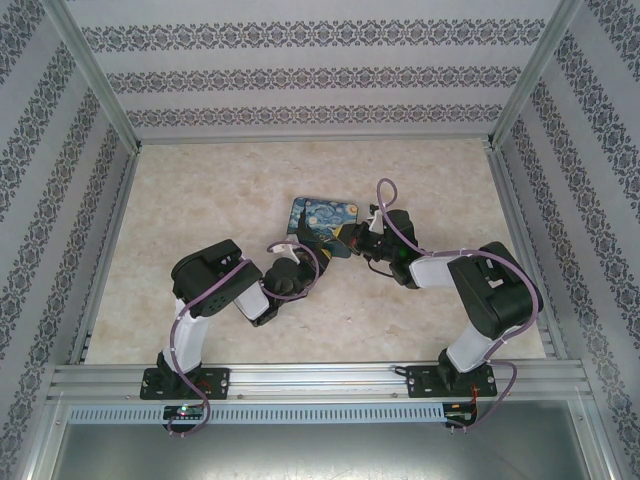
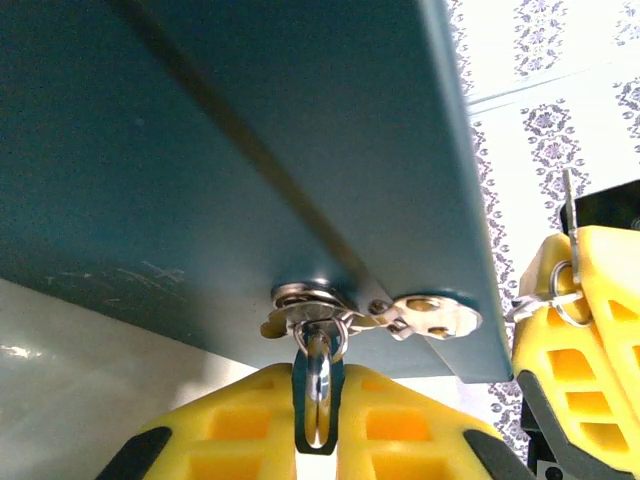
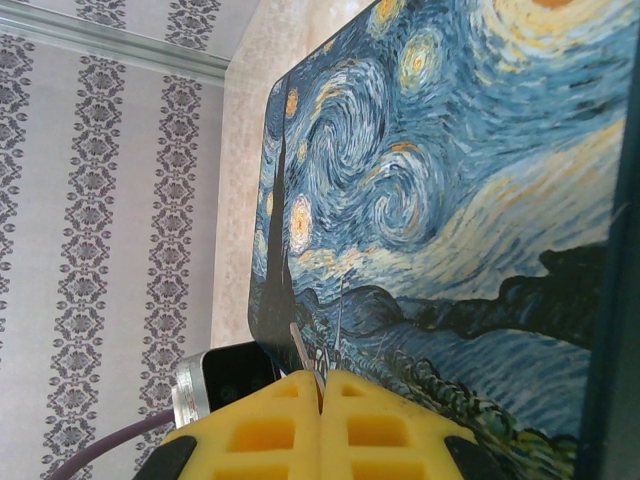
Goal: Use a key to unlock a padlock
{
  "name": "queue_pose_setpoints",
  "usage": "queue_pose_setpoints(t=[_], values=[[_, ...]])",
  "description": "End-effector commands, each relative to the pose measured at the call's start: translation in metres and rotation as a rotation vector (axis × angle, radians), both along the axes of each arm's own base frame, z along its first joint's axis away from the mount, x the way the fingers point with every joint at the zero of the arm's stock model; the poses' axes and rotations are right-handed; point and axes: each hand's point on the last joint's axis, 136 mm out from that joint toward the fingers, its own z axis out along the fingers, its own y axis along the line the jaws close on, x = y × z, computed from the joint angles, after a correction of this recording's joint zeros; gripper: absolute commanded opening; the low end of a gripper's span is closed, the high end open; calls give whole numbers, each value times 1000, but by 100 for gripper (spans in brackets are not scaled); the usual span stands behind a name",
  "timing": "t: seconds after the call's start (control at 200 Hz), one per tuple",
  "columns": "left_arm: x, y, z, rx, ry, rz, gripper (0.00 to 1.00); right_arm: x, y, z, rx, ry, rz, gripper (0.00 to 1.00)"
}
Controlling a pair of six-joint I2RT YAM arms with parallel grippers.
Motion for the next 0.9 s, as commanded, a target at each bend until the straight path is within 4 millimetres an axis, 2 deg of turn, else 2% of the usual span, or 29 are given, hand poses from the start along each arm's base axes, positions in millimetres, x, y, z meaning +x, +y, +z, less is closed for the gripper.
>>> queue_pose_setpoints(t=[0.0,0.195,0.435,0.555,0.694,0.809,0.894], values=[[-1,-7,-8,21,25,-14,8,2,-4,-9,-13,6,-14,0],[5,-10,-10,5,59,7,0,-2,-2,-16,1,44,3,0],[-5,-26,-14,17,106,-18,0,-3,-2,-28,-31,93,9,0],[-9,-20,-20,30,143,-2,0,-3,-3,-34,-41,107,0,0],[-9,-23,0,13,110,-26,0,-1,2,-36,-42,123,11,0],[-14,-23,16,63,99,-57,0,0,5,-28,-48,104,15,0],[-20,-21,19,68,96,-74,0,0,6,-16,-40,80,17,0]])
